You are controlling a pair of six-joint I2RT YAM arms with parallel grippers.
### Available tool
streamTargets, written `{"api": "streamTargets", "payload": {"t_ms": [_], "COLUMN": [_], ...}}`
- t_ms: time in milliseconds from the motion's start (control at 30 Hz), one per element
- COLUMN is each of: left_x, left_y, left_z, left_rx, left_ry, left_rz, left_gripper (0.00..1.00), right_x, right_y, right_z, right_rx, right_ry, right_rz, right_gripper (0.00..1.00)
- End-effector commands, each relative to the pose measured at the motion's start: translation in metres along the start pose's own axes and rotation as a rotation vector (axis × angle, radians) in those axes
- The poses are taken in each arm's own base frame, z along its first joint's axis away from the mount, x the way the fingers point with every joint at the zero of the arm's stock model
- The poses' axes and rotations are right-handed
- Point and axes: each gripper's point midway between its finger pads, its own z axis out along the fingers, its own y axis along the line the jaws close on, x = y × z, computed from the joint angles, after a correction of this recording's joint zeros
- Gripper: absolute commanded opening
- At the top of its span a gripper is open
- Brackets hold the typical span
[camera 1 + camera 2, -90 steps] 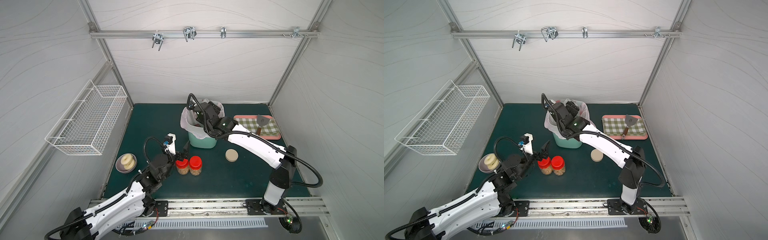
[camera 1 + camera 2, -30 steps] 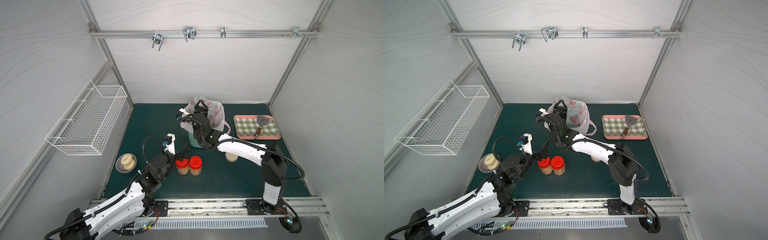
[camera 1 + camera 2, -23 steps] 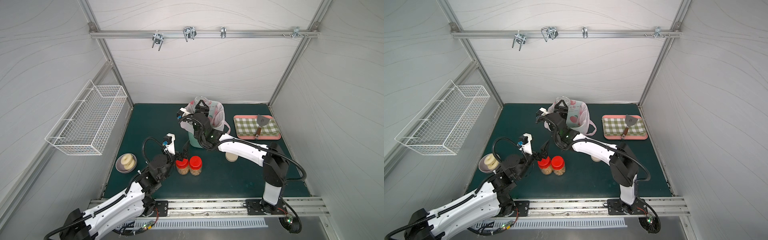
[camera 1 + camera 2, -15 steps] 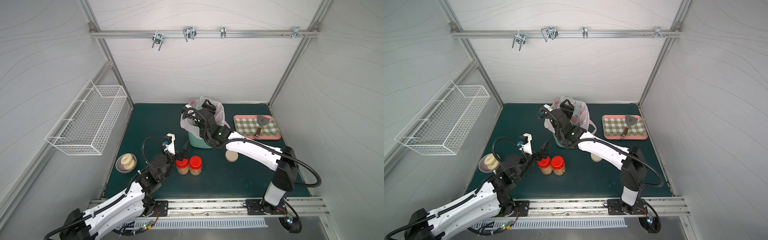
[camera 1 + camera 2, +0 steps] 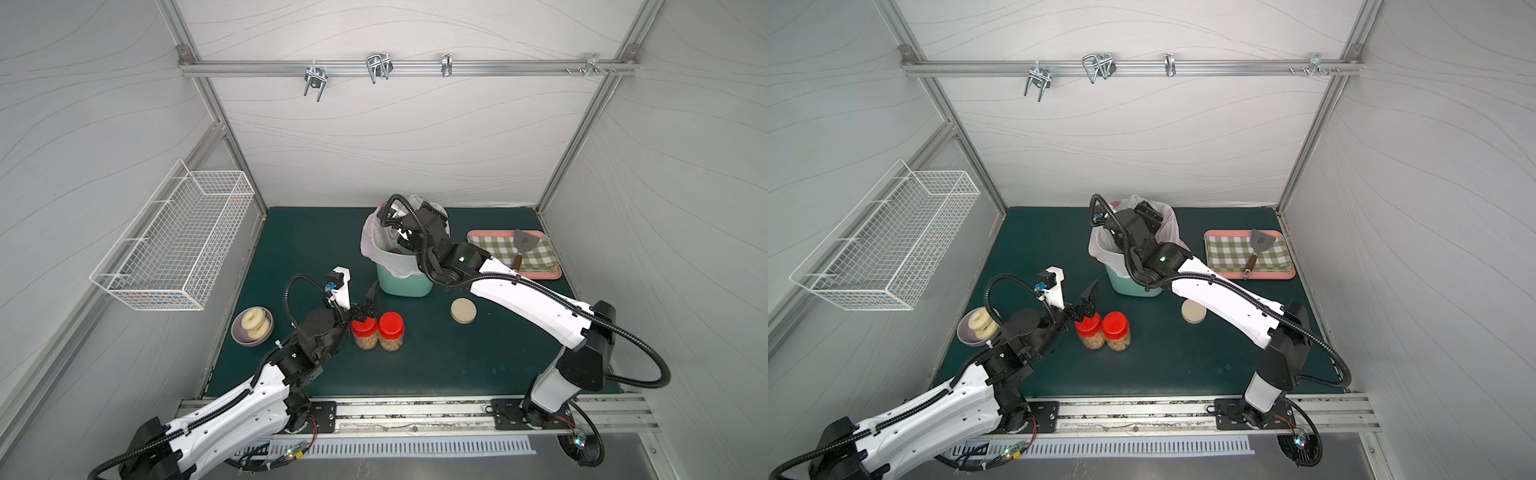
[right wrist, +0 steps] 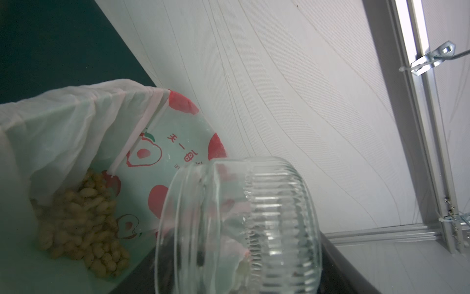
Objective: Empty moldy peanuts from jars
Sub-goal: Pour the moldy peanuts from the jar into the trash bin.
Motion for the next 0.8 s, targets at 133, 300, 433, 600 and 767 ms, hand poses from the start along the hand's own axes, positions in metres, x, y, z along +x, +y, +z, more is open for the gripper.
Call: {"api": "streamTargets", "payload": {"t_ms": [133, 300, 433, 600, 767], "left_x": [-0.007, -0.008, -0.007, -0.006, -0.006], "left_y": [0.001, 0.002, 0.002, 0.001, -0.001], "left_z": [0.000, 0.000, 0.001, 0.001, 0.002], "left_rx": [-0.003, -0.008, -0.007, -0.002, 0.002], "left_ry": [-0.026, -0.029, -0.025, -0.023, -0.019], "left_rz": [-0.009, -0.008, -0.011, -0.013, -0.016], "left_gripper": [0.97, 0.97, 0.97, 0.97, 0.97], "right_x": [0.006, 0.014, 0.025, 0.039, 0.044], "right_y": [-0.019, -0.030, -0.043, -0.056, -0.063], "right_z": [-0.003, -0.017, -0.024, -0.030, -0.036], "right_rx": [-0.058, -0.197, -0.298, -0.384, -0.448], "right_ry": [-0.014, -0.049, -0.066, -0.080, -0.100], "right_rz": [0.176, 0.387, 0.547, 0.707, 0.805], "right_gripper": [0.00, 0.00, 0.00, 0.00, 0.00]}}
